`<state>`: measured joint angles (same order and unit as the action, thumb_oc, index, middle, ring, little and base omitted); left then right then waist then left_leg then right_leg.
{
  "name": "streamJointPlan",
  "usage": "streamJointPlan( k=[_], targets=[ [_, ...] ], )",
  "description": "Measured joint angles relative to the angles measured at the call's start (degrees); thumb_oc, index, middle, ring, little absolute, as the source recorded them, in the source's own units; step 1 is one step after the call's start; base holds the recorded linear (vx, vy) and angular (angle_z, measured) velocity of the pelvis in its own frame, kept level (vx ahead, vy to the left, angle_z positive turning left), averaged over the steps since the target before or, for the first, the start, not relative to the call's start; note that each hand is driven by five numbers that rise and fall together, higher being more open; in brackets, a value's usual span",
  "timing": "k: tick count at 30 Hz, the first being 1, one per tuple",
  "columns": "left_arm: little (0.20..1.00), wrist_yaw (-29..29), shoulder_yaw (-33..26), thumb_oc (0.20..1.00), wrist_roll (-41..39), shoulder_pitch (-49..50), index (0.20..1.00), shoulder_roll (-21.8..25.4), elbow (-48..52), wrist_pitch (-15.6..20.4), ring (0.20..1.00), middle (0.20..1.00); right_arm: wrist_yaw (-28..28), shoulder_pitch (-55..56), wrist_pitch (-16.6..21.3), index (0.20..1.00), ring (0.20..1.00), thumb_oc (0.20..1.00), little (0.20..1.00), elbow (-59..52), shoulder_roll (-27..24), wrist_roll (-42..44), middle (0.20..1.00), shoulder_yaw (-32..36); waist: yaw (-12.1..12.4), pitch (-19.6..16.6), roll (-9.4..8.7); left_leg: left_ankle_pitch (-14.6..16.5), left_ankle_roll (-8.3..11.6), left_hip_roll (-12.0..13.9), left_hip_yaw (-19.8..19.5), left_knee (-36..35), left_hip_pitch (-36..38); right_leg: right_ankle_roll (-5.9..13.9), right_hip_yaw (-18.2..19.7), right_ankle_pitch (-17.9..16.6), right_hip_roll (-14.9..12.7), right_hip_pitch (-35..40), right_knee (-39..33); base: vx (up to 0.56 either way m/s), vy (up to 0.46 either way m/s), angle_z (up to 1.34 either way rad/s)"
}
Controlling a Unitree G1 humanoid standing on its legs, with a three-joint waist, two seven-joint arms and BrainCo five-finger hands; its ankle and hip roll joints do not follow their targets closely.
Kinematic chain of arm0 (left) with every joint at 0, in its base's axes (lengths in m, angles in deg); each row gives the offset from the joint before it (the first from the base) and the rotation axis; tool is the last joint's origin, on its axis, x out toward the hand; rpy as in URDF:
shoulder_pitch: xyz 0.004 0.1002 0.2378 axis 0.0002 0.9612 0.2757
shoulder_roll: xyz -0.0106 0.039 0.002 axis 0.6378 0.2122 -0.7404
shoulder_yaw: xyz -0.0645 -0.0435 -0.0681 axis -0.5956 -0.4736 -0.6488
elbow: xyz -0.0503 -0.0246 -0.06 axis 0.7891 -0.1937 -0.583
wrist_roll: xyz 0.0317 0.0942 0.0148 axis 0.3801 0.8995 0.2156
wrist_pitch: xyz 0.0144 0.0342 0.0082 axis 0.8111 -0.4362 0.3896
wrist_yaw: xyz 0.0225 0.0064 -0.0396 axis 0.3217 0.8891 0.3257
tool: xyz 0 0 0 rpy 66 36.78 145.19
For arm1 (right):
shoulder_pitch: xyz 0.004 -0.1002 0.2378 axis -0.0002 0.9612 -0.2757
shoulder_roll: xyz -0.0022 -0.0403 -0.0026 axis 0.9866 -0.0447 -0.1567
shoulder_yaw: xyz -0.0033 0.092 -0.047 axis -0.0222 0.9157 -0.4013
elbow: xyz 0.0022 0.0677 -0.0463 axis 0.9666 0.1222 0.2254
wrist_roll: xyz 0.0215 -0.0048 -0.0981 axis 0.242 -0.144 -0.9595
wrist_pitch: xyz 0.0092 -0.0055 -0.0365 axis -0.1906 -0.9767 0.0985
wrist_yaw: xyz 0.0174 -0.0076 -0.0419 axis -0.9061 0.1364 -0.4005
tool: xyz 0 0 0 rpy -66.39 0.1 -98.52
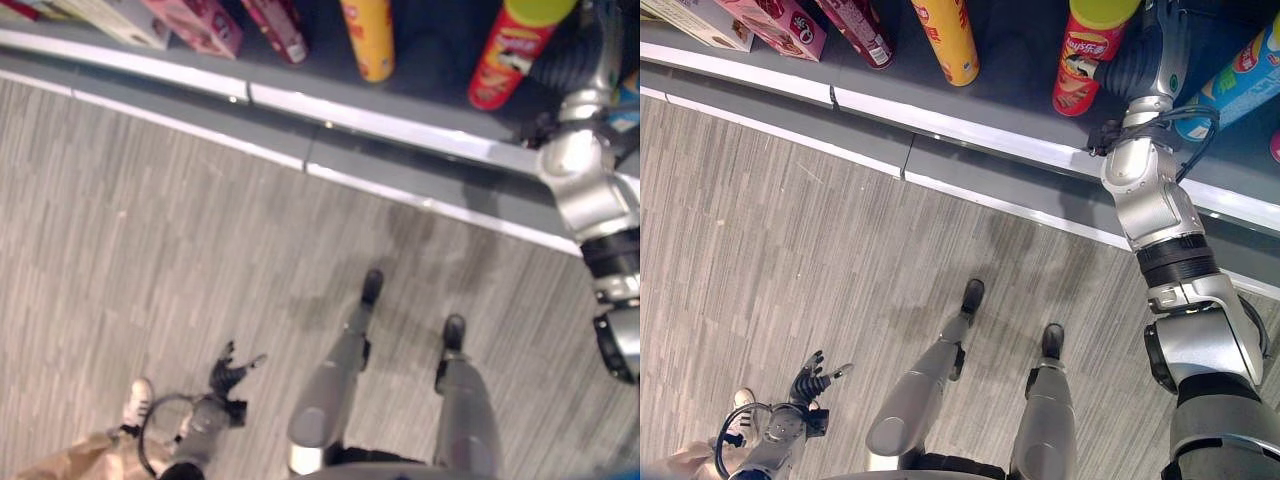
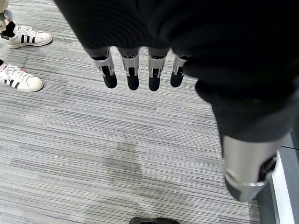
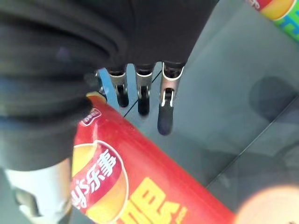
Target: Put the goods on the table back onto the shelves and tidy them up.
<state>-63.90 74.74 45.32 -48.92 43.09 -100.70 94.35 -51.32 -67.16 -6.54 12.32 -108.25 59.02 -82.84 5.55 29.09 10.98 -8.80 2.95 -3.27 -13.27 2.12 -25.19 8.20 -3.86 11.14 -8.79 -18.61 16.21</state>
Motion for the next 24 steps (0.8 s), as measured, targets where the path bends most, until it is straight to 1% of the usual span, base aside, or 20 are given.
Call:
streamJointPlan(
  k=[6, 8, 9, 10, 13, 14, 15, 16, 17, 18, 19, 20, 21, 22, 23, 24],
  targets=[
    [1.0, 0.1, 0.0, 1.0, 0.0, -0.7, 1.0, 0.0, -0.1, -0.1, 1.0, 1.0, 0.0, 0.1, 0.0, 1.0, 1.0, 1.0, 1.0, -1.3, 0.8, -0.1, 1.0, 0.6, -0.2, 0.0, -0.01, 0.0, 0.0, 0.0, 0.1, 0.0, 0.1, -0.01, 0.0, 0.0, 0.0, 0.1, 0.0, 0.0, 0.0, 0.0],
    [1.0, 0.2, -0.1, 1.0, 0.1, -1.7, 1.0, -0.1, -0.1, -0.2, 1.0, 1.0, 0.4, 2.2, 0.0, 1.0, 1.0, 1.0, 1.0, -7.5, 1.1, -1.4, 1.0, 2.8, -0.3, 0.0, -0.1, 0.0, -0.05, 0.0, 0.3, 0.1, 0.4, -0.01, 0.1, 0.0, 0.0, 0.5, 0.0, 0.0, 0.0, 0.0],
    [1.0, 0.4, -0.2, 1.0, 0.1, -2.2, 1.0, -0.4, -0.1, -0.3, 1.0, 1.0, 0.9, 4.9, 0.1, 1.0, 1.0, 1.0, 1.0, -12.5, 1.5, -2.4, 1.0, 5.2, -0.3, 0.1, -0.18, 0.0, -0.06, 0.0, 0.3, 0.0, 1.0, -0.01, 0.0, 0.0, 0.0, 1.1, 0.0, 0.0, 0.0, 0.0],
    [1.0, 0.4, -0.1, 1.0, 0.1, -2.3, 1.0, -0.4, -0.1, -0.3, 1.0, 1.0, 1.2, 5.8, 0.2, 1.0, 1.0, 1.0, 1.0, -14.1, 1.7, -3.0, 1.0, 5.9, -0.4, 0.2, -0.35, 0.0, -0.06, 0.0, 0.5, 0.1, 1.4, -0.01, 0.1, 0.0, -0.1, 1.5, 0.0, 0.0, 0.0, 0.0],
    [1.0, 0.6, -0.3, 1.0, 0.3, -2.4, 1.0, -0.6, -0.2, -0.9, 1.0, 1.0, 1.1, 12.5, 0.8, 1.0, 1.0, 1.0, 1.0, -23.9, 2.7, -3.4, 1.0, 10.7, -1.4, 0.3, -1.48, 0.0, -0.06, 0.2, 1.1, 0.0, 3.6, -0.01, 0.1, 0.0, 0.0, 3.8, -0.5, 0.0, 0.0, 0.0],
    [1.0, 0.6, -0.3, 1.0, 0.3, -2.2, 1.0, -0.7, -0.3, -1.5, 1.0, 1.0, 0.9, 14.6, 1.5, 1.0, 1.0, 1.0, 1.0, -26.6, 3.3, -3.3, 1.0, 11.5, -2.1, 0.3, -2.21, 0.0, -0.05, 0.3, 1.2, 0.0, 4.1, -0.1, 0.1, -0.1, 0.0, 4.3, -0.8, 0.03, 0.021, -0.05],
    [1.0, 0.6, -0.5, 1.0, 0.4, -2.1, 1.0, -0.7, -0.5, -1.7, 1.0, 1.0, 0.4, 16.2, 2.1, 1.0, 1.0, 1.0, 1.0, -28.2, 4.1, -3.2, 1.0, 12.4, -2.1, 0.2, -2.6, 0.0, -0.05, 0.4, 1.3, -0.1, 4.3, -0.24, 0.2, -0.2, 0.2, 4.6, -1.0, 0.03, 0.019, -0.1],
    [1.0, 0.6, -0.7, 1.0, 0.5, -2.2, 1.0, -0.8, -1.0, -2.0, 1.0, 1.0, -0.5, 18.5, 3.0, 1.0, 1.0, 1.0, 1.0, -30.1, 5.3, -2.3, 1.0, 13.6, -3.0, 0.0, -3.44, 0.0, -0.04, 0.7, 1.5, -0.1, 4.5, -0.38, 0.3, -0.4, 0.3, 4.8, -1.3, 0.01, 0.012, -0.14],
    [1.0, 0.6, -1.3, 1.0, 1.4, -2.1, 1.0, -0.9, -1.7, -2.5, 1.0, 1.0, -1.9, 20.9, 3.7, 1.0, 1.0, 1.0, 1.0, -31.9, 6.6, -0.8, 1.0, 13.9, -3.9, -0.4, -4.65, 0.0, -0.01, 1.0, 1.8, -0.2, 4.7, -0.52, 0.4, -0.7, 0.4, 4.8, -1.5, 0.05, 0.053, -0.21],
    [1.0, 0.5, -1.9, 1.0, 2.3, -2.1, 1.0, -0.9, -2.2, -2.9, 1.0, 1.0, -3.7, 23.8, 4.8, 1.0, 1.0, 1.0, 1.0, -32.8, 7.1, 0.9, 1.0, 13.7, -3.9, -0.6, -5.68, 0.0, -0.01, 1.4, 2.3, -0.5, 5.2, -0.52, 0.7, -1.1, 0.7, 5.2, -2.0, 0.07, 0.084, -0.23],
    [1.0, 0.3, -2.3, 1.0, 2.6, -2.3, 1.0, -1.1, -2.5, -3.0, 1.0, 1.0, -4.8, 25.4, 5.2, 1.0, 1.0, 1.0, 1.0, -33.1, 7.2, 2.1, 1.0, 13.9, -4.6, -0.8, -6.57, 0.0, 0.02, 1.6, 2.7, -0.6, 5.5, -0.58, 1.1, -1.3, 0.8, 5.3, -2.2, 0.07, 0.084, -0.33],
    [1.0, -0.2, -3.4, 1.0, 3.1, -2.4, 1.0, -1.3, -3.4, -3.2, 1.0, 1.0, -9.2, 30.0, 6.0, 1.0, 1.0, 1.0, 1.0, -34.7, 8.4, 6.8, 1.0, 14.5, -4.8, -1.5, -8.08, 0.3, 0.07, 1.9, 3.7, -0.7, 6.3, -0.65, 2.2, -1.7, 0.9, 5.5, -2.6, 0.06, 0.123, -0.36],
    [1.0, -0.4, -4.8, 1.0, 3.9, -2.4, 1.0, -1.5, -4.7, -3.9, 1.0, 1.0, -12.1, 33.8, 6.7, 1.0, 1.0, 1.0, 1.0, -35.8, 9.5, 9.9, 1.0, 14.4, -4.6, -2.0, -9.1, 0.5, -0.12, 2.0, 4.5, -0.9, 7.3, -0.56, 2.8, -1.8, 1.0, 6.4, -2.8, 0.06, 0.135, -0.47],
    [1.0, -0.7, -5.3, 1.0, 4.9, -2.0, 1.0, -1.4, -4.9, -4.1, 1.0, 1.0, -15.2, 37.2, 7.3, 1.0, 1.0, 1.0, 1.0, -36.4, 9.7, 13.1, 1.0, 14.1, -5.8, -2.9, -10.48, 0.7, -0.13, 2.0, 5.4, -1.2, 8.1, -0.46, 3.7, -2.1, 0.8, 6.7, -3.5, 0.06, 0.206, -0.44],
    [1.0, -1.2, -5.6, 1.0, 5.4, -2.2, 1.0, -1.4, -5.8, -4.2, 1.0, 1.0, -18.9, 40.2, 8.5, 1.0, 1.0, 1.0, 1.0, -36.3, 9.7, 17.1, 1.0, 14.6, -6.4, -3.4, -11.35, 1.1, -0.14, 2.0, 6.3, -1.0, 9.0, -0.2, 4.6, -2.6, 0.7, 7.5, -4.4, 0.04, 0.178, -0.52],
    [1.0, -1.9, -7.1, 1.0, 5.8, -1.7, 1.0, -1.7, -6.3, -4.3, 1.0, 1.0, -22.2, 42.9, 8.7, 1.0, 1.0, 1.0, 1.0, -36.1, 9.7, 20.4, 1.0, 15.2, -6.4, -4.2, -12.27, 1.6, -0.74, 2.0, 7.7, -1.0, 10.0, 0.05, 5.7, -3.0, 0.5, 8.3, -4.9, 0.02, 0.186, -0.55]
  ],
)
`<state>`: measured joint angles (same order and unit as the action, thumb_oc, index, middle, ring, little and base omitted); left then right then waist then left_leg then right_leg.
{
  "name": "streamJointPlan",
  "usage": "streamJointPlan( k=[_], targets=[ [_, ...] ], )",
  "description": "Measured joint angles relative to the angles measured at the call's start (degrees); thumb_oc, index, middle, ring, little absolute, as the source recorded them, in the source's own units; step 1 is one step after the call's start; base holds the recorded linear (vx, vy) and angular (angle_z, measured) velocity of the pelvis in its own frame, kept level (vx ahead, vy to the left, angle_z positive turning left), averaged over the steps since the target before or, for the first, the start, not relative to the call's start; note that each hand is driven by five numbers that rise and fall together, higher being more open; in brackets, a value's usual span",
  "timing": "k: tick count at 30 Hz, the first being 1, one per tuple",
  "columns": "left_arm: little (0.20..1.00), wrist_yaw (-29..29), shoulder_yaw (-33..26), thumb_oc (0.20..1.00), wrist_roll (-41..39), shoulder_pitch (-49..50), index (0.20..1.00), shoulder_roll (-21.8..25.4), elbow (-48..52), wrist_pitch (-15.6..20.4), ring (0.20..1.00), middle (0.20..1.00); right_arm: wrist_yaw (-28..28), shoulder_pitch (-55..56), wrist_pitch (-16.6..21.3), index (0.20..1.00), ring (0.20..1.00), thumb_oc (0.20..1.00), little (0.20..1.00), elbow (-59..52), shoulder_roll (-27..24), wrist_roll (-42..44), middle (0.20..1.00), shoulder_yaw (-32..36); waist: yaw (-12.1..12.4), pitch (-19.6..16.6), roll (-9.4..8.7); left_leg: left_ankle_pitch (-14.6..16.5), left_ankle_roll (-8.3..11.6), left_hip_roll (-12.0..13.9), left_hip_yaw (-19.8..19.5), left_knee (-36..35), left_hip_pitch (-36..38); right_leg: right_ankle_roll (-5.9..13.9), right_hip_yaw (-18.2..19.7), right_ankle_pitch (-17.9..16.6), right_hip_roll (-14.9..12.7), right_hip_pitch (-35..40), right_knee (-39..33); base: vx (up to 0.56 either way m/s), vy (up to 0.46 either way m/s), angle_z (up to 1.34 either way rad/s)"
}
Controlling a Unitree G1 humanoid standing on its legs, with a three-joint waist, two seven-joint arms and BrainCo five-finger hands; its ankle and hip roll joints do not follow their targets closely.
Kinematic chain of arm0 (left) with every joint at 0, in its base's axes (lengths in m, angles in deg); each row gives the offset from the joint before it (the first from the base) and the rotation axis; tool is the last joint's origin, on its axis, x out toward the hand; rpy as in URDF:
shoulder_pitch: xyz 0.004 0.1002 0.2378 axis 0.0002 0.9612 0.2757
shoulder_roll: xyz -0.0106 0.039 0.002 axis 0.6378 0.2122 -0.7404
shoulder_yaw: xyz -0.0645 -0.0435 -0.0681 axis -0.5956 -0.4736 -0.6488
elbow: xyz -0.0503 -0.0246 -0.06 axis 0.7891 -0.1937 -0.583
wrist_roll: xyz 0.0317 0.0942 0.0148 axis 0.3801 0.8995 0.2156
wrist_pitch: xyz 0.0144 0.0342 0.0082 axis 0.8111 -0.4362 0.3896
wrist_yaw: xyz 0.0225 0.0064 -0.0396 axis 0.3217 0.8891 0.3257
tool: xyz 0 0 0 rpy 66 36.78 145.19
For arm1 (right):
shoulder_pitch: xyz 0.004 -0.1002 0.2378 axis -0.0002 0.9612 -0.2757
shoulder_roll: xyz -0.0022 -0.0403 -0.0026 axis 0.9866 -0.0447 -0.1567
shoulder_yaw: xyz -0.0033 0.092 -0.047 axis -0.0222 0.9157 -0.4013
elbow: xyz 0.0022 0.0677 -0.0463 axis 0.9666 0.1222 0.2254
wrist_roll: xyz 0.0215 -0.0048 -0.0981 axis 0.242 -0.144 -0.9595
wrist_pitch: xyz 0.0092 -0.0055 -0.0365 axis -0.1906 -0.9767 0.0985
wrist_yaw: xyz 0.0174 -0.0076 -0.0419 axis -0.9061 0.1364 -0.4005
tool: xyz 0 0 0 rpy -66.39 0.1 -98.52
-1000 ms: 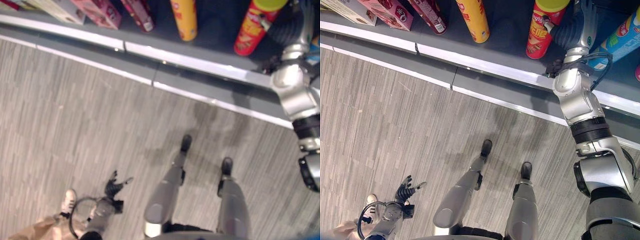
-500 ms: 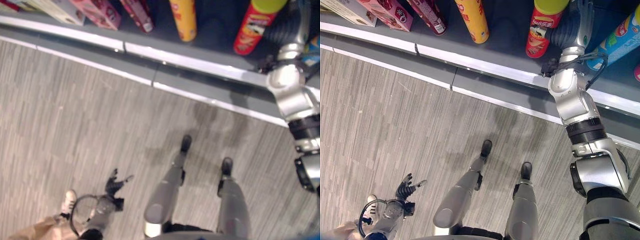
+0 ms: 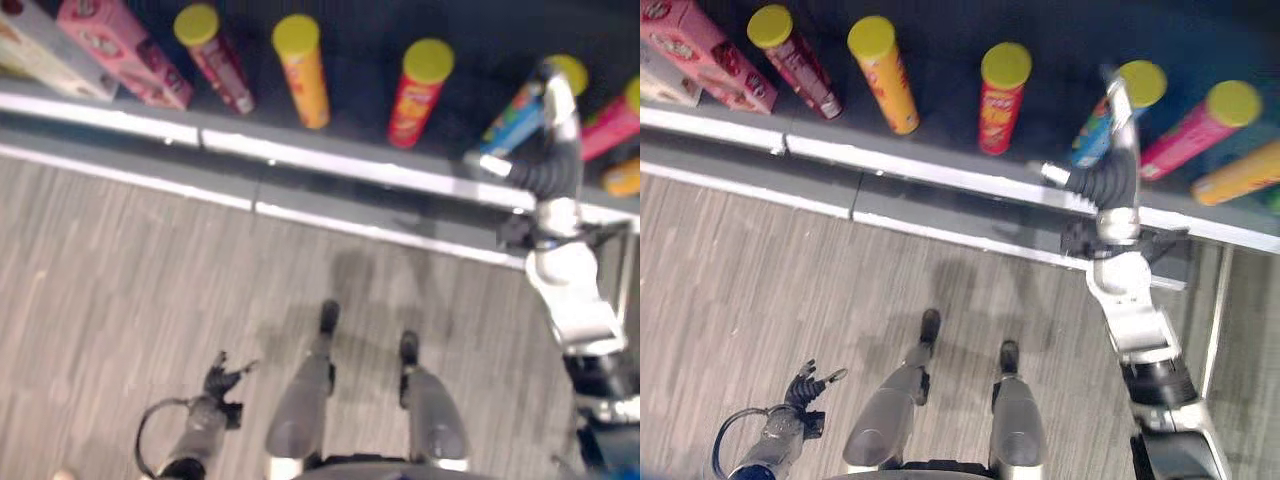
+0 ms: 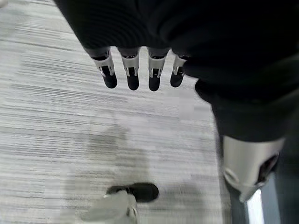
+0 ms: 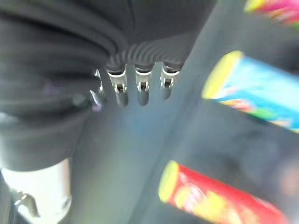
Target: Put the goods on the table back onto the shelves and tidy them up.
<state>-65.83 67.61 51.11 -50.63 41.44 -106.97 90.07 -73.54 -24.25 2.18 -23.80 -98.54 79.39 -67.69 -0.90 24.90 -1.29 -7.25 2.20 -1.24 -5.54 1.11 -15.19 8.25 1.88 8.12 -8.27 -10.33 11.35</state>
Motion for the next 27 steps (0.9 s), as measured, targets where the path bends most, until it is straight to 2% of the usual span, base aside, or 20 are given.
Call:
streamJointPlan(
  k=[4, 6, 8, 10, 13, 14, 16, 17, 18, 20, 21, 22, 23, 26, 27],
  targets=[
    [1.0, -0.9, -1.3, 1.0, 1.2, 0.2, 1.0, 0.0, -0.8, 0.0, 1.0, 1.0, -6.2, 4.7, 0.6, 1.0, 1.0, 1.0, 1.0, -0.1, 0.2, 7.0, 1.0, 3.6, -3.5, -2.5, -1.41, 1.6, -1.15, 0.1, 4.5, 0.6, 1.6, 1.45, 3.0, -3.0, -0.7, 0.9, -3.3, -0.01, 0.164, -0.59],
    [1.0, -1.4, -2.7, 1.0, 1.3, 1.0, 1.0, 0.0, -1.0, 0.2, 1.0, 1.0, -8.0, 6.2, 0.6, 1.0, 1.0, 1.0, 1.0, -0.1, 0.2, 8.8, 1.0, 4.6, -3.4, -3.5, -2.34, 2.5, -1.47, 0.6, 8.7, 0.3, 3.2, 1.64, 4.9, -4.2, -1.5, 0.0, -3.8, -0.02, 0.079, -1.1],
    [1.0, -1.6, -3.2, 1.0, 1.3, 1.7, 1.0, 0.3, -1.3, 0.1, 1.0, 1.0, -8.3, 6.9, 0.8, 1.0, 1.0, 1.0, 1.0, -0.1, 0.1, 10.2, 1.0, 5.5, -4.0, -4.0, -3.0, 3.8, -1.94, 1.3, 13.0, 0.9, 5.0, 2.11, 1.9, -7.1, -3.1, 0.2, -6.3, -0.03, -0.046, -1.16],
    [1.0, -1.9, -4.3, 1.0, 1.3, 2.3, 1.0, 0.4, -1.4, 0.1, 1.0, 1.0, -8.3, 7.8, 1.1, 1.0, 1.0, 1.0, 1.0, 0.1, 0.1, 10.1, 1.0, 7.0, -4.4, -4.5, -2.76, 4.7, -2.04, 2.9, 16.0, 2.1, 5.8, 1.87, -4.0, -9.0, -4.8, 1.3, -9.0, -0.03, -0.133, -0.9],
    [1.0, -2.0, -4.4, 1.0, 1.3, 2.5, 1.0, 1.0, -1.8, 0.0, 1.0, 1.0, -7.7, 9.3, 1.1, 1.0, 1.0, 1.0, 1.0, 1.5, -0.5, 9.7, 1.0, 9.2, -5.2, -5.1, -2.6, 7.2, -0.12, 7.0, 18.8, 5.9, 6.5, 1.63, -11.2, -11.6, -5.1, 1.8, -10.0, -0.01, -0.208, -0.73],
    [1.0, -2.1, -4.4, 1.0, 1.3, 2.8, 1.0, 0.9, -1.5, 0.1, 1.0, 1.0, -6.6, 10.3, 0.9, 1.0, 1.0, 1.0, 1.0, 2.5, -2.6, 8.3, 1.0, 9.9, -5.0, -5.6, -2.18, 8.1, 0.88, 8.5, 19.3, 7.1, 6.8, 0.58, -14.6, -12.9, -4.8, 1.8, -9.2, 0.01, -0.252, -0.54],
    [1.0, -2.1, -4.4, 1.0, 1.3, 3.0, 1.0, 0.0, -1.0, 0.1, 1.0, 1.0, -5.2, 10.7, 0.9, 1.0, 1.0, 1.0, 1.0, 4.2, -5.6, 6.7, 1.0, 11.3, -5.6, -6.3, -1.08, 8.1, 2.13, 11.1, 20.7, 7.5, 7.7, -0.33, -15.2, -13.1, -2.6, 1.7, -9.5, 0.03, -0.417, -0.66],
    [1.0, -2.0, -4.9, 1.0, 1.2, 3.4, 1.0, -0.3, -0.3, 0.1, 1.0, 1.0, -3.7, 10.3, 0.0, 1.0, 1.0, 1.0, 1.0, 5.4, -7.9, 5.5, 1.0, 12.2, -4.9, -6.9, -0.85, 7.9, 3.63, 12.9, 22.7, 6.7, 9.1, -1.74, -17.6, -13.3, -2.0, 1.4, -9.6, 0.04, -0.379, -0.87],
    [1.0, -2.0, -5.0, 1.0, 1.3, 3.7, 1.0, -0.3, 0.0, 0.1, 1.0, 1.0, -3.1, 10.0, -0.1, 1.0, 1.0, 1.0, 1.0, 5.8, -8.7, 5.4, 1.0, 12.8, -4.6, -7.0, -0.65, 8.0, 4.0, 13.7, 23.3, 6.6, 9.7, -2.2, -18.2, -13.8, -1.3, 1.6, -9.7, 0.14, -0.565, -0.8],
    [1.0, -2.1, -5.6, 1.0, 1.2, 3.3, 1.0, -1.2, 0.6, 0.2, 1.0, 1.0, -1.8, 10.0, -0.1, 1.0, 1.0, 1.0, 1.0, 7.0, -9.9, 5.4, 1.0, 15.6, -5.9, -7.3, -0.48, 7.7, 4.62, 15.3, 23.4, 5.4, 11.3, -3.24, -17.6, -14.2, 0.6, 1.9, -9.6, 0.18, -0.447, -0.37],
    [1.0, -2.0, -7.5, 1.0, 1.2, 3.3, 1.0, -2.0, 0.1, 0.0, 1.0, 1.0, -1.8, 9.1, 0.0, 1.0, 1.0, 1.0, 1.0, 9.0, -10.5, 5.1, 1.0, 16.0, -7.0, -7.6, 0.01, 7.7, 6.46, 16.3, 23.3, 4.8, 12.1, -2.99, -17.8, -12.7, 1.2, 1.8, -8.1, 0.2, -0.395, -0.26],
    [1.0, -2.1, -8.3, 1.0, 1.2, 3.2, 1.0, -2.4, -0.1, -0.2, 1.0, 1.0, -1.3, 9.7, -1.1, 1.0, 1.0, 1.0, 1.0, 10.0, -10.6, 5.1, 1.0, 17.4, -6.2, -8.2, -0.14, 7.6, 6.55, 16.6, 24.0, 4.2, 13.7, -3.73, -17.0, -11.8, 1.6, 1.9, -6.7, 0.18, -0.4, -0.32],
    [1.0, -2.4, -8.2, 1.0, 1.1, 3.5, 1.0, -2.6, 0.1, -0.2, 1.0, 1.0, -0.7, 10.1, -1.3, 1.0, 1.0, 1.0, 1.0, 9.9, -11.4, 5.2, 1.0, 18.2, -6.9, -9.1, 0.06, 7.7, 6.76, 18.1, 25.4, 3.8, 15.0, -3.94, -16.7, -10.8, 3.2, 2.0, -6.0, 0.23, -0.54, -0.45],
    [1.0, -2.5, -8.1, 1.0, 0.9, 3.7, 1.0, -1.4, 0.6, -0.4, 1.0, 1.0, 0.1, 11.0, -1.1, 1.0, 1.0, 1.0, 1.0, 9.4, -12.1, 5.5, 1.0, 20.1, -6.9, -10.4, -0.7, 8.0, 6.97, 20.6, 24.8, 6.5, 16.0, -5.26, -16.2, -9.6, 5.7, 3.1, -5.6, 0.11, -0.28, -0.32],
    [1.0, -2.5, -7.7, 1.0, 0.6, 3.6, 1.0, -1.2, 0.5, -0.4, 1.0, 1.0, 0.2, 11.0, -1.1, 1.0, 1.0, 1.0, 1.0, 9.3, -12.1, 5.5, 1.0, 20.4, -6.4, -10.6, -0.96, 8.0, 6.93, 20.7, 24.6, 7.2, 16.1, -5.67, -15.4, -9.2, 5.9, 3.1, -5.4, 0.03, -0.161, -0.41]
  ],
)
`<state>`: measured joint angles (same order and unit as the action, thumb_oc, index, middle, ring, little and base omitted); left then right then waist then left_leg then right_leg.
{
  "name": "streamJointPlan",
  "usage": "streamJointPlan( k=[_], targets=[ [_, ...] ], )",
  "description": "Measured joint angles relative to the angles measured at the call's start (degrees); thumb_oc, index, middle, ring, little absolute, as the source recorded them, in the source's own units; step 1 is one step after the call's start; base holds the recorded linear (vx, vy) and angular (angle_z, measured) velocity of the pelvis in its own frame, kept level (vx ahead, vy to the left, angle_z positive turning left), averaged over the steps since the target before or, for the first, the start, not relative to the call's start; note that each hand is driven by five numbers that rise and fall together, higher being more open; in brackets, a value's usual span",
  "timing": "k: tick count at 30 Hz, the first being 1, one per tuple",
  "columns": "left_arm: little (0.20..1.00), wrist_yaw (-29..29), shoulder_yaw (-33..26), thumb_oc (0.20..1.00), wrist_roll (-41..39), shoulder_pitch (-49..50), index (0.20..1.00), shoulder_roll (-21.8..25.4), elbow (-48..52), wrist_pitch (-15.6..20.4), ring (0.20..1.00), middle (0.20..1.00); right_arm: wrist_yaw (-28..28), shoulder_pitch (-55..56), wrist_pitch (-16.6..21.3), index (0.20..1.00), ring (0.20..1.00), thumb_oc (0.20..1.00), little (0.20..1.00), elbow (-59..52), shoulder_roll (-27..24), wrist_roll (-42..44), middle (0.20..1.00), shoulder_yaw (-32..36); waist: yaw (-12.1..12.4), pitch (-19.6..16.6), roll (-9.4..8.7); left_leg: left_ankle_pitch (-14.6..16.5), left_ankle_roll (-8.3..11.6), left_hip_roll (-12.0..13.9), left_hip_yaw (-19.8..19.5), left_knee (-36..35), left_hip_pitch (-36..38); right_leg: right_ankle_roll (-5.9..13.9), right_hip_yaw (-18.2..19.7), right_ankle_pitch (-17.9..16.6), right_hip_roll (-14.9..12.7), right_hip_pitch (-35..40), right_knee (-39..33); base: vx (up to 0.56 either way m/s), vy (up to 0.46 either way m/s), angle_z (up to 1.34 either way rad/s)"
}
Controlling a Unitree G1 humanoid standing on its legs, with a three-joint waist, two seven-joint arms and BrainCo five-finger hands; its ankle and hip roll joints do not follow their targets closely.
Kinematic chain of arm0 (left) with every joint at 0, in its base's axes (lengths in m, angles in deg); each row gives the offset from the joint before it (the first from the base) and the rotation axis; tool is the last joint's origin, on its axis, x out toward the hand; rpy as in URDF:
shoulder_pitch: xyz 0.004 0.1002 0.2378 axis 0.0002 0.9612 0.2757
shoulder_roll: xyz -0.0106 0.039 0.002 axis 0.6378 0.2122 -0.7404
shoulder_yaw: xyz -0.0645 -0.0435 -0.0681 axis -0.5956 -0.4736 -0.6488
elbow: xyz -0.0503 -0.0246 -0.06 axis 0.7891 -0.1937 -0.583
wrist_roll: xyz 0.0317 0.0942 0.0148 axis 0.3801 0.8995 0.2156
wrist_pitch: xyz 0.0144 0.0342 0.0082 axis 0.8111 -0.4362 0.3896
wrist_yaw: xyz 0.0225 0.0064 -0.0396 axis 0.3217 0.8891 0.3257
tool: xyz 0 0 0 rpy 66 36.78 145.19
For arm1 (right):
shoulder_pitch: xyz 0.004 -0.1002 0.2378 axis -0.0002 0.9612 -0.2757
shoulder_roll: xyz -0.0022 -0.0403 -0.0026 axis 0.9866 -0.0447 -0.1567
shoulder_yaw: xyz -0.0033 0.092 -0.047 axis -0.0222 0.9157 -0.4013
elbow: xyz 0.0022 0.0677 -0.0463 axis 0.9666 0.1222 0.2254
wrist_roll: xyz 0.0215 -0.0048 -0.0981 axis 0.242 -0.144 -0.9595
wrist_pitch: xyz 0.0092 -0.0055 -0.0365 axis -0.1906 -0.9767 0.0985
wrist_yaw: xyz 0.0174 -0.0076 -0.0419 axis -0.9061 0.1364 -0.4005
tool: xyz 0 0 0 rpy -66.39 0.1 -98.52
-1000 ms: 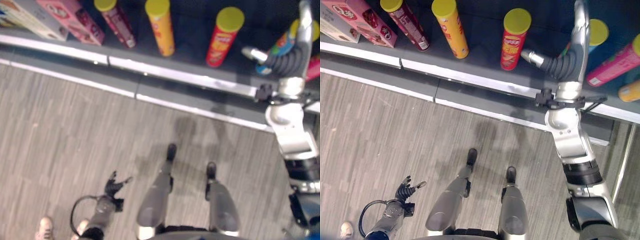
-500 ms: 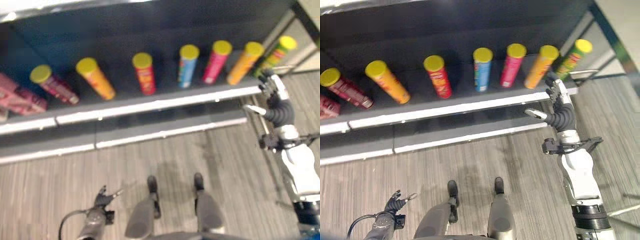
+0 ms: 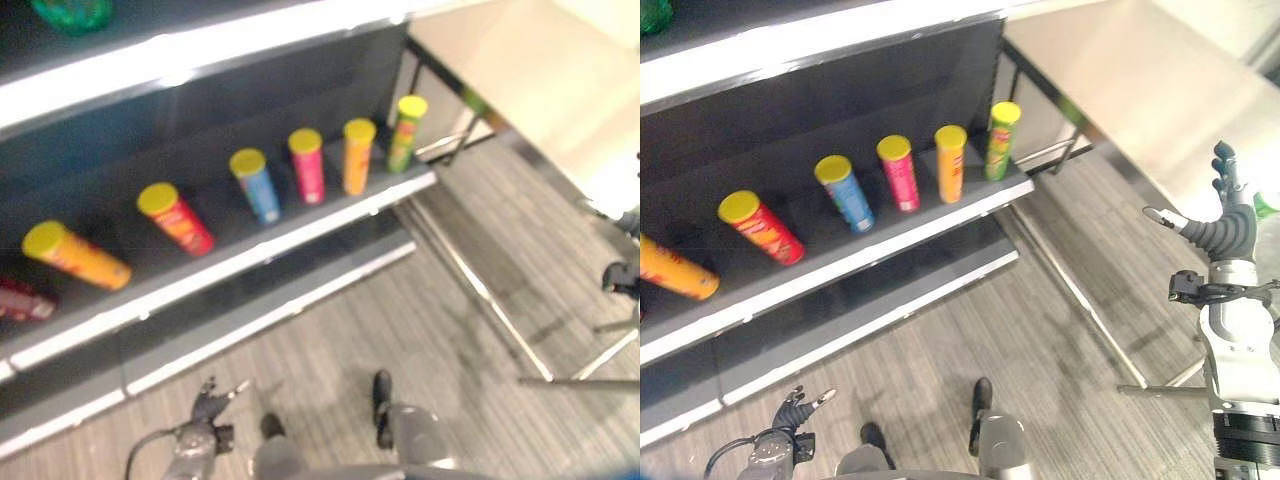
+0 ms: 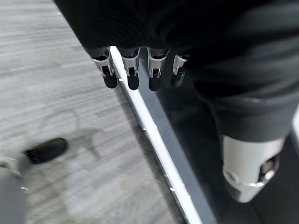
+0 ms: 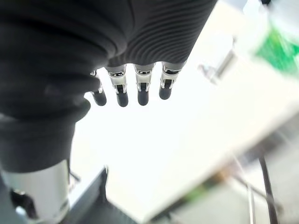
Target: Put the goods on the table back onto the shelves and tidy them up.
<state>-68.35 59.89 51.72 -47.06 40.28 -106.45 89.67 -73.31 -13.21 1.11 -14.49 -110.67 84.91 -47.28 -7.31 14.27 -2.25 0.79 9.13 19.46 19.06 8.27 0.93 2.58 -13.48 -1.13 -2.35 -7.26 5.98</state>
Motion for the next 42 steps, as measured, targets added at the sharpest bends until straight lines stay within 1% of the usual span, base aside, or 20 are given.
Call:
streamJointPlan(
  k=[1, 3, 6, 7, 8, 10, 11, 12, 14, 17, 18, 20, 24, 27, 30, 32, 36, 38, 41, 42],
  targets=[
    [1.0, -0.1, 0.3, 1.0, -0.2, 0.1, 1.0, -0.2, 0.2, -0.1, 1.0, 1.0, 0.6, -0.6, 0.0, 1.0, 1.0, 1.0, 1.0, -0.2, -0.4, 0.0, 1.0, -0.2, 0.3, -0.5, -0.23, -0.7, -0.56, 0.4, -1.4, 1.2, 0.3, -0.96, 0.2, 1.0, 1.0, -0.2, 0.6, 0.09, -0.221, -0.46],
    [1.0, -0.3, 2.7, 1.0, -0.7, 0.3, 1.0, -0.5, 1.2, -0.1, 1.0, 1.0, 0.8, -2.1, 0.0, 1.0, 1.0, 1.0, 1.0, -0.4, -1.1, 0.0, 1.0, -0.7, 2.4, -1.0, -2.24, -1.1, -1.34, -1.3, -11.5, 9.4, -2.9, -2.74, 3.9, 1.3, 0.2, 0.1, 1.0, 0.17, -0.16, -0.79],
    [1.0, -0.9, 6.3, 1.0, -1.6, 0.9, 1.0, -1.7, 2.0, -0.1, 1.0, 1.0, 1.8, -4.2, 0.0, 1.0, 1.0, 1.0, 1.0, -0.2, -3.9, 0.0, 1.0, -2.3, 4.3, -1.0, -3.19, 3.5, -0.8, -11.1, -18.7, 7.0, -5.0, -2.8, 8.9, 0.2, -1.2, 0.6, -0.8, 0.18, -0.061, -0.74],
    [1.0, -1.2, 6.3, 1.0, -1.6, 1.0, 1.0, -1.9, 2.1, -0.1, 1.0, 1.0, 1.9, -4.3, 0.0, 1.0, 1.0, 1.0, 1.0, -0.1, -4.3, 0.0, 1.0, -2.4, 4.7, -1.1, -2.97, 4.0, -1.98, -13.5, -18.8, 6.4, -6.6, -2.99, 9.7, -0.4, -1.3, 0.6, -1.5, 0.14, -0.026, -0.45],
    [1.0, -1.4, 6.3, 1.0, -1.6, 0.8, 1.0, -2.1, 2.2, -0.1, 1.0, 1.0, 2.5, -4.4, 0.0, 1.0, 1.0, 1.0, 1.0, 0.6, -4.9, -0.1, 1.0, -2.3, 4.7, -1.1, -2.89, 4.1, -2.99, -18.5, -20.6, 5.2, -9.2, -2.84, 10.5, -0.8, -2.4, 0.2, -2.3, 0.11, -0.021, -0.59],
    [1.0, -1.5, 6.1, 1.0, -1.6, 1.3, 1.0, -2.2, 2.0, -0.2, 1.0, 1.0, 3.0, -4.4, -0.1, 1.0, 1.0, 1.0, 1.0, 1.5, -5.3, -0.4, 1.0, -2.6, 5.7, -1.7, -0.97, 3.6, -4.75, -21.3, -21.6, 2.6, -12.0, -2.55, 9.4, -1.6, -1.8, -0.2, -3.1, 0.17, 0.011, -0.63],
    [1.0, -1.6, 6.1, 1.0, -1.6, 1.5, 1.0, -2.1, 1.6, -0.3, 1.0, 1.0, 3.3, -4.4, -0.1, 1.0, 1.0, 1.0, 1.0, 2.9, -5.3, -0.7, 1.0, -2.7, 6.0, -1.7, -0.39, 2.6, -6.37, -23.6, -25.2, 1.3, -12.0, -2.17, 10.6, -1.3, -1.5, -1.0, -2.9, 0.38, 0.205, -0.74],
    [1.0, -1.6, 5.8, 1.0, -1.6, 2.0, 1.0, -2.1, 1.3, -0.6, 1.0, 1.0, 3.9, -4.4, -0.2, 1.0, 1.0, 1.0, 1.0, 3.1, -5.4, -1.7, 1.0, -2.7, 6.2, -1.5, 0.36, 1.5, -8.51, -23.3, -23.2, -0.1, -11.1, 0.98, 11.1, 0.1, -1.3, 0.0, -3.7, 0.32, 0.194, -0.7],
    [1.0, -1.7, 6.4, 1.0, -1.6, 0.3, 1.0, -2.3, -4.1, -0.8, 1.0, 1.0, 4.1, -3.7, -0.2, 1.0, 1.0, 1.0, 1.0, 4.3, -5.1, -3.2, 1.0, -2.6, 5.9, -1.3, 0.31, 1.1, -10.83, -24.4, -22.4, -0.5, -7.4, 2.64, 11.4, 2.8, -3.2, 1.2, -0.4, 0.24, 0.147, -0.39],
    [1.0, -1.6, 6.4, 1.0, -1.5, 0.6, 1.0, -2.1, -4.7, -0.9, 1.0, 1.0, 5.2, -3.0, -0.2, 1.0, 1.0, 1.0, 1.0, 3.5, -5.6, -5.6, 1.0, -2.2, 4.4, -1.7, 0.01, 2.4, -14.59, -25.4, -19.2, -0.4, -3.9, 7.22, 11.4, 4.9, -6.1, -2.1, 16.2, 0.15, 0.039, -0.33],
    [1.0, -1.4, 6.4, 1.0, -1.5, 0.5, 1.0, -1.9, -5.1, -1.0, 1.0, 1.0, 5.3, -3.0, -0.2, 1.0, 1.0, 1.0, 1.0, 3.6, -5.5, -5.6, 1.0, -2.1, 4.4, -1.5, -0.19, 2.3, -14.89, -25.4, -18.7, -0.6, -3.6, 8.38, 11.5, 5.2, -6.6, -3.9, 20.2, 0.1, -0.075, -0.14],
    [1.0, -1.2, 7.8, 1.0, -1.4, 0.3, 1.0, -1.3, -4.4, -1.1, 1.0, 1.0, 5.4, -2.6, -0.3, 1.0, 1.0, 1.0, 1.0, 4.9, -5.6, -5.5, 1.0, -1.8, 3.9, -0.6, -0.59, 2.0, -15.95, -25.2, -18.2, -0.1, -2.9, 7.2, 9.7, 6.9, -8.8, -6.9, 26.2, 0.11, -0.134, -0.07],
    [1.0, -1.5, 8.2, 1.0, -1.1, -1.0, 1.0, -1.3, -2.4, -1.0, 1.0, 1.0, 5.2, -2.3, -0.3, 1.0, 1.0, 1.0, 1.0, 5.5, -5.7, -5.5, 1.0, -0.3, 3.2, 0.1, 0.09, 2.6, -15.3, -22.7, -19.7, -1.4, -2.9, 8.02, 8.4, 6.2, -9.8, -4.4, 8.6, 0.26, -0.235, -0.07],
    [1.0, -1.9, 8.1, 1.0, -1.1, -2.2, 1.0, -1.0, -2.3, -1.0, 1.0, 1.0, 5.5, -2.0, -0.3, 1.0, 1.0, 1.0, 1.0, 6.8, -5.6, -5.4, 1.0, 0.6, 1.6, 0.9, -0.25, 2.9, -14.23, -22.4, -21.5, -2.2, -2.0, 9.08, 9.5, 0.6, -10.1, -3.8, -4.3, 0.16, -0.178, 0.34],
    [1.0, -1.8, 8.0, 1.0, -1.1, -2.4, 1.0, -0.3, -3.0, -0.7, 1.0, 1.0, 5.6, -1.9, -0.3, 1.0, 1.0, 1.0, 1.0, 8.0, -5.4, -5.3, 1.0, 0.3, 1.2, 1.6, -2.32, 5.0, -11.14, -23.2, -23.2, -2.0, 0.0, 8.84, 10.3, -1.5, -9.9, -2.0, -7.9, 0.21, -0.291, 0.37],
    [1.0, -1.8, 8.0, 1.0, -1.0, -2.2, 1.0, -1.0, -3.1, -0.7, 1.0, 1.0, 5.5, -0.7, -1.0, 1.0, 1.0, 1.0, 1.0, 10.1, -5.6, -4.4, 1.0, 0.4, 0.2, 1.6, -1.03, 6.0, -8.54, -20.5, -26.8, -3.1, 1.4, 9.13, 9.5, -5.7, -7.7, -1.4, -5.5, 0.2, -0.309, 0.67],
    [1.0, -1.8, 7.4, 1.0, -1.0, -0.9, 1.0, -3.2, -2.3, -0.7, 1.0, 1.0, 4.9, 0.3, -2.6, 1.0, 1.0, 1.0, 1.0, 10.8, -5.9, -4.1, 1.0, 1.2, 0.4, 1.8, 1.54, 6.0, -4.22, -13.9, -28.5, -4.4, 3.3, 3.44, 7.1, -4.1, -2.2, -1.1, -1.5, 0.19, -0.382, 0.32],
    [1.0, -1.8, 7.3, 1.0, -1.4, -0.9, 1.0, -4.1, -2.1, -0.5, 1.0, 1.0, 4.0, 0.8, -2.6, 1.0, 1.0, 1.0, 1.0, 11.1, -6.2, -2.2, 1.0, 3.0, 0.1, 1.4, 3.0, 5.7, -3.81, -11.5, -31.3, -4.1, 2.4, 1.05, 5.5, -2.3, 0.3, -1.1, 0.9, 0.08, -0.347, 0.45],
    [1.0, -1.9, 7.4, 1.0, -1.7, -1.3, 1.0, -4.4, -2.1, -0.6, 1.0, 1.0, 2.4, 3.0, -2.6, 1.0, 1.0, 1.0, 1.0, 10.8, -6.3, 0.2, 1.0, 5.0, -0.7, 1.5, 1.16, 3.4, -2.28, -10.4, -32.2, -3.0, 0.8, -0.24, 1.3, -1.0, -0.3, -0.7, 0.8, 0.02, -0.186, 0.66],
    [1.0, -1.9, 7.4, 1.0, -1.7, -1.4, 1.0, -4.5, -2.0, -0.6, 1.0, 1.0, 1.8, 3.9, -2.5, 1.0, 1.0, 1.0, 1.0, 10.7, -6.3, 0.7, 1.0, 5.3, -1.0, 1.5, 1.02, 3.1, -2.39, -10.2, -30.0, -2.8, -0.1, -0.78, 0.1, -0.6, -0.3, -0.3, 0.8, 0.0, -0.067, 0.7]
  ],
)
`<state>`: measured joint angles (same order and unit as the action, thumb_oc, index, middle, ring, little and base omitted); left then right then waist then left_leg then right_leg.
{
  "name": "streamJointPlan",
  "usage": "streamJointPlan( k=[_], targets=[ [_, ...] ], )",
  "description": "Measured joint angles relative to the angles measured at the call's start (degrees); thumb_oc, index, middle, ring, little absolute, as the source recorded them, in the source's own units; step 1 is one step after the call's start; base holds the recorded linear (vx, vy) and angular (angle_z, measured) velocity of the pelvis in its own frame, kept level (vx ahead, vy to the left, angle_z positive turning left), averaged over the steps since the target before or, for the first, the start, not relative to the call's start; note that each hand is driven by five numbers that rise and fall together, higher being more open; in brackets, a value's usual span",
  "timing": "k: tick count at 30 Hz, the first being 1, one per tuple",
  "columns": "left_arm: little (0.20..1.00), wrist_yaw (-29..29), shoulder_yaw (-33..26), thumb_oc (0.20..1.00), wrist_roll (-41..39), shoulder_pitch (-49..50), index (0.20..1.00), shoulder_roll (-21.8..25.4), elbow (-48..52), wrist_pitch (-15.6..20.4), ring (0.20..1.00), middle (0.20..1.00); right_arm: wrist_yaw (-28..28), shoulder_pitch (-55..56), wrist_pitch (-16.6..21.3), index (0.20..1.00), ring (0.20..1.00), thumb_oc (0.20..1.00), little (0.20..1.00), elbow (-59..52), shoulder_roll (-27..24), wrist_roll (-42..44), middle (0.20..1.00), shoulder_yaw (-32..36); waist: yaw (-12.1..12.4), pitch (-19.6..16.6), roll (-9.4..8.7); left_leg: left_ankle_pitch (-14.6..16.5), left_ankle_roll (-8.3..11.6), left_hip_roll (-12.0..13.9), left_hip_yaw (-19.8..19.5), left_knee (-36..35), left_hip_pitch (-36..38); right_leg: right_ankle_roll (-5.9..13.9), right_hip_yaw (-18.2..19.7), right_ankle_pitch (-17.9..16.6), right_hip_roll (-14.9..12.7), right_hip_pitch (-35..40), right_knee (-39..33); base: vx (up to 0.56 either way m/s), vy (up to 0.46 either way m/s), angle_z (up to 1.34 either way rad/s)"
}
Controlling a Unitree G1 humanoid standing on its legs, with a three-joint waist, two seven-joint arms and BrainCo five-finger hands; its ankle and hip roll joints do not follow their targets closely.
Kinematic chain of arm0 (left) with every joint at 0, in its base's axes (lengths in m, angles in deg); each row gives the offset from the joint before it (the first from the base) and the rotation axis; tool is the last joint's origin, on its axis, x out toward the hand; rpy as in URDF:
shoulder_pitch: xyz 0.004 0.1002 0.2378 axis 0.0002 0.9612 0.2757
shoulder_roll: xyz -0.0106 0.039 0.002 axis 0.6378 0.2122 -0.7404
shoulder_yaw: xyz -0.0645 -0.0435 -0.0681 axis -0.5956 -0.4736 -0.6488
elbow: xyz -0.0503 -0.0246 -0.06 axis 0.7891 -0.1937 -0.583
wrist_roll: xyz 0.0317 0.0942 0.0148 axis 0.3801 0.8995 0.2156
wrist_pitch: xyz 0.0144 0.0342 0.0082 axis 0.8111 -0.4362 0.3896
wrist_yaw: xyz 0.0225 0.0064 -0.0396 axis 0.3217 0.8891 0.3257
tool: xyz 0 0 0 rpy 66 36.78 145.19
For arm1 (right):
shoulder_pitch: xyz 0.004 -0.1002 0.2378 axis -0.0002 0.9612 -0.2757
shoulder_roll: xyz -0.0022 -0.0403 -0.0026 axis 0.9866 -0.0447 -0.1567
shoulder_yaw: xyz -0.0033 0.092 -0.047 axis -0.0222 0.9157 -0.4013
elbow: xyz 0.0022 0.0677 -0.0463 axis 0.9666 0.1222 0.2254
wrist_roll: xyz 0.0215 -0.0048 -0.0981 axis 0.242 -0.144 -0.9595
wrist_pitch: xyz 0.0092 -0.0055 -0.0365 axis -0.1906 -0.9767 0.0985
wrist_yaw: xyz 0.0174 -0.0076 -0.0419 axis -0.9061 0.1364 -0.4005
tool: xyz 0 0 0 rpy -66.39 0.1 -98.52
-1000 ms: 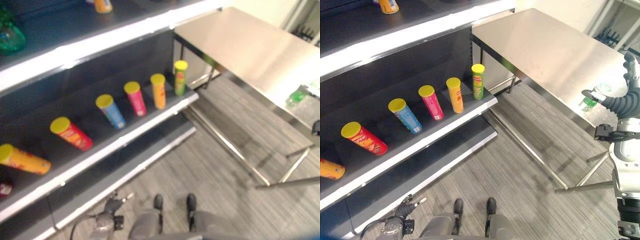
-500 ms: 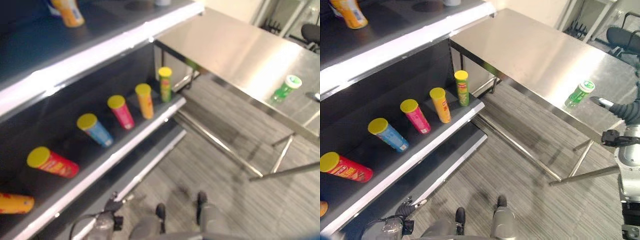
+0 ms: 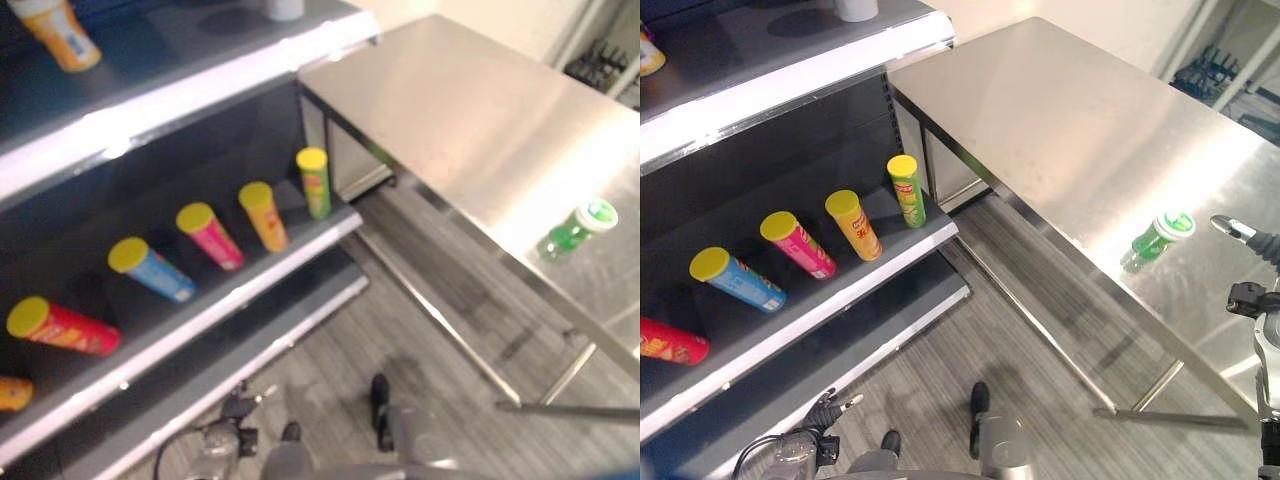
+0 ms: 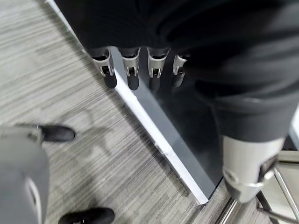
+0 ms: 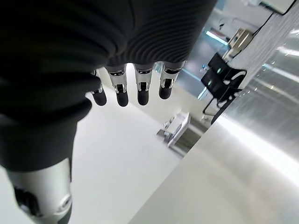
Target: Put the goods on the table back onto the shelves and tidy them up.
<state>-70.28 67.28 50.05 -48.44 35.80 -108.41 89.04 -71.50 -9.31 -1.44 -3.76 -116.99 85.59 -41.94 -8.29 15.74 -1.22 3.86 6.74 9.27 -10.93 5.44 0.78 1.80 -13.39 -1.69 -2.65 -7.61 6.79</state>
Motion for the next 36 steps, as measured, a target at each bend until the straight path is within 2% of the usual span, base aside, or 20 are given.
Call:
streamJointPlan(
  k=[1, 2, 3, 4, 7, 11, 19, 28, 36],
  targets=[
    [1.0, 0.0, 0.0, 1.0, 0.0, 0.0, 1.0, -0.1, 0.5, 0.0, 1.0, 1.0, -0.8, 1.1, 0.0, 1.0, 1.0, 1.0, 1.0, 0.0, -0.1, 0.6, 1.0, 0.4, 0.0, 0.0, 0.17, -0.3, -0.25, -0.2, 4.4, 0.3, -1.0, -0.29, -1.1, 0.5, -0.1, 0.1, 0.4, 0.0, -0.069, 0.61],
    [1.0, 0.0, 0.0, 1.0, 0.0, 0.0, 1.0, 0.0, 0.8, 0.0, 1.0, 1.0, -1.2, 1.3, 0.0, 1.0, 1.0, 1.0, 1.0, 0.0, -0.1, 0.6, 1.0, 0.5, -0.1, 0.0, 0.15, -0.3, -0.28, 0.1, 6.5, 0.1, -1.1, -0.43, -1.3, 0.8, -0.4, -0.2, 0.3, 0.01, -0.014, 0.44],
    [1.0, -0.1, 0.1, 1.0, 0.0, 0.5, 1.0, 0.0, 1.6, -0.1, 1.0, 1.0, -2.2, 1.7, 0.0, 1.0, 1.0, 1.0, 1.0, -0.1, -0.1, 0.6, 1.0, 0.8, 0.1, -0.1, 0.72, 0.3, -1.13, 0.8, 9.3, -1.7, -0.8, -0.55, -1.4, 1.1, -0.4, -0.8, 1.5, 0.02, 0.022, 0.17],
    [1.0, -0.1, 0.2, 1.0, 0.0, 0.6, 1.0, 0.0, 1.7, -0.1, 1.0, 1.0, -2.9, 1.9, -0.1, 1.0, 1.0, 1.0, 1.0, 0.2, -0.1, 0.6, 1.0, 0.8, 0.5, -0.1, 0.73, 0.2, -1.17, 0.4, 9.7, -2.2, -0.7, -0.18, -1.2, 1.3, -0.7, -1.3, 2.1, 0.04, 0.031, 0.04],
    [1.0, -0.5, 0.2, 1.0, 0.1, 1.5, 1.0, 0.3, 1.9, -0.1, 1.0, 1.0, -4.9, 3.2, -0.2, 1.0, 1.0, 1.0, 1.0, 0.3, -0.1, 0.6, 1.0, 1.0, 0.3, -0.1, 0.8, 0.2, -1.19, -0.6, 10.0, -2.5, -0.5, 1.08, -0.6, 2.0, -2.1, -2.4, 4.5, 0.03, 0.028, 0.0],
    [1.0, -0.5, 0.1, 1.0, 0.4, 2.1, 1.0, 1.0, 1.8, -0.1, 1.0, 1.0, -7.0, 4.4, -0.6, 1.0, 1.0, 1.0, 1.0, 0.4, -0.2, 0.6, 1.0, 0.9, -0.1, -0.4, 0.89, 0.2, -1.33, -1.5, 10.9, -3.3, 0.2, 1.7, 0.6, 2.2, -3.0, -2.9, 5.3, 0.03, 0.049, -0.06],
    [1.0, -0.5, 0.0, 1.0, 2.3, 2.6, 1.0, 1.4, 1.3, -0.1, 1.0, 1.0, -9.0, 5.6, -2.1, 1.0, 1.0, 1.0, 1.0, 2.9, -0.7, -1.4, 1.0, -1.7, 0.0, -1.6, 1.27, -0.1, -0.87, -1.6, 11.8, -4.2, 1.4, 1.51, 1.5, 2.1, -2.9, -2.9, 5.5, 0.02, 0.023, -0.06],
    [1.0, -0.5, 0.0, 1.0, 2.3, 3.2, 1.0, 1.4, 0.9, -0.1, 1.0, 1.0, -8.9, 2.9, -2.7, 1.0, 1.0, 1.0, 1.0, 7.1, -0.9, -3.0, 1.0, -7.8, 0.3, -2.2, 1.8, 0.0, -1.27, -1.5, 11.8, -4.4, 1.4, 2.17, 1.6, 2.6, -2.9, -2.9, 5.5, 0.0, 0.0, 0.0],
    [1.0, -0.4, 0.1, 1.0, 2.3, 4.3, 1.0, 1.4, 0.6, -0.1, 1.0, 1.0, -6.4, 0.7, -2.8, 1.0, 1.0, 1.0, 1.0, 9.3, -0.9, -3.0, 1.0, -8.0, 0.9, -2.6, 2.22, 0.0, -1.47, -1.5, 11.5, -4.6, 1.3, 2.08, 1.4, 2.6, -2.8, -3.1, 5.5, 0.0, 0.0, 0.0]
  ],
)
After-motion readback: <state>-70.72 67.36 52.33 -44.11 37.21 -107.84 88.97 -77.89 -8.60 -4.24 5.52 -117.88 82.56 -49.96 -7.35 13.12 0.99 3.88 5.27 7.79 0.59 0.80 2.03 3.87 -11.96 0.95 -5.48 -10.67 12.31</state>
